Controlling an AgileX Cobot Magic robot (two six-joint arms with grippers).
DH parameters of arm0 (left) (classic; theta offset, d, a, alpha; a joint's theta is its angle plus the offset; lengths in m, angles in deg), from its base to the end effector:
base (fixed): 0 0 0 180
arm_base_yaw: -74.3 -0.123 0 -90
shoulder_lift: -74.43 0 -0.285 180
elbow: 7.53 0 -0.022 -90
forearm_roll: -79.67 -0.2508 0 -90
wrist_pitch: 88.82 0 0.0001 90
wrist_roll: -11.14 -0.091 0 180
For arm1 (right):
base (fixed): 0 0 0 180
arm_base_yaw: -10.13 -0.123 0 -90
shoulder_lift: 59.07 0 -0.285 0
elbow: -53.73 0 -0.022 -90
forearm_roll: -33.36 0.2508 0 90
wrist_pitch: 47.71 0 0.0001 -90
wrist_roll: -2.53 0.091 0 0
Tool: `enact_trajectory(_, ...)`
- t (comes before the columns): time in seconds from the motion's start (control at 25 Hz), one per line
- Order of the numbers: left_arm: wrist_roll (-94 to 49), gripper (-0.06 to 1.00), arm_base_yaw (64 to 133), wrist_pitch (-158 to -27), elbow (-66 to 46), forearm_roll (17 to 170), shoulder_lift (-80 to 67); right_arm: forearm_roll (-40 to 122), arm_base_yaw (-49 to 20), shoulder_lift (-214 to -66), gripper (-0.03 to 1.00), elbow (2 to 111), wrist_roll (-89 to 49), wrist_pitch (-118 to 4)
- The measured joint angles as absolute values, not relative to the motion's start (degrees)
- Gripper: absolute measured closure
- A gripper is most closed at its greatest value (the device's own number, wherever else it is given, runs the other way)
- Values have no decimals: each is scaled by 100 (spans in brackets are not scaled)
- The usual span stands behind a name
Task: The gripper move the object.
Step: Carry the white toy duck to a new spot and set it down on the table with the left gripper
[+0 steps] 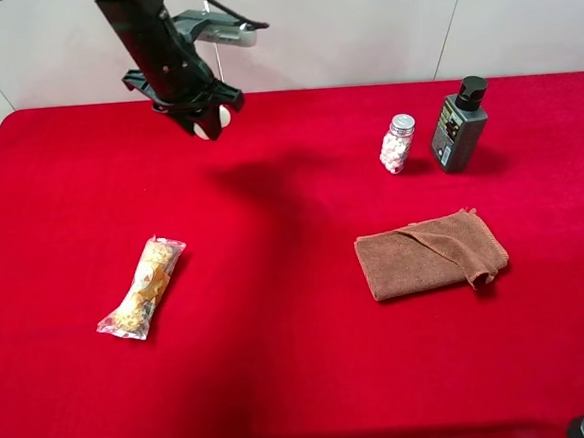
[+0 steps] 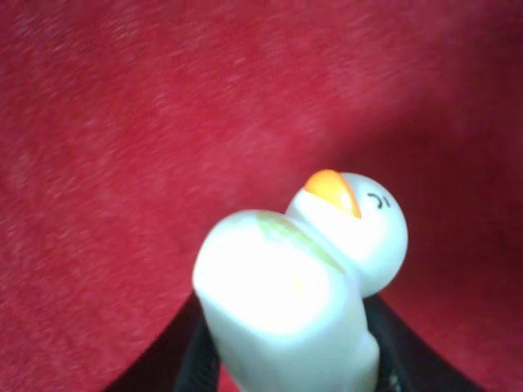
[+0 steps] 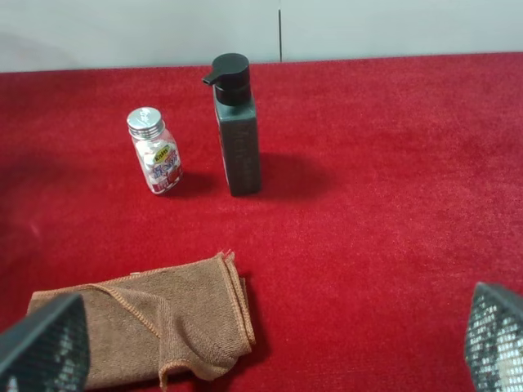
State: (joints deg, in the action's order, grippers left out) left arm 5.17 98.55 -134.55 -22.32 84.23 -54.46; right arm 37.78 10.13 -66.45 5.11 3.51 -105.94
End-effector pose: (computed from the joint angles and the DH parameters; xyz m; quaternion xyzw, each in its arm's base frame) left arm 0.4065 -0.1888 0.1772 0.2349 0.9556 -0.0603 0.1675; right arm -0.0042 0.0060 0.2808 0.0064 0.8391 0.0432 0.5422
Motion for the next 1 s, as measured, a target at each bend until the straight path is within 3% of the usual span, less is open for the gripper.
enact_trajectory(1.0,994,61,11203,-13592,-2462,8320,-5427,3779,1013,-6645,27,511,351,-10594)
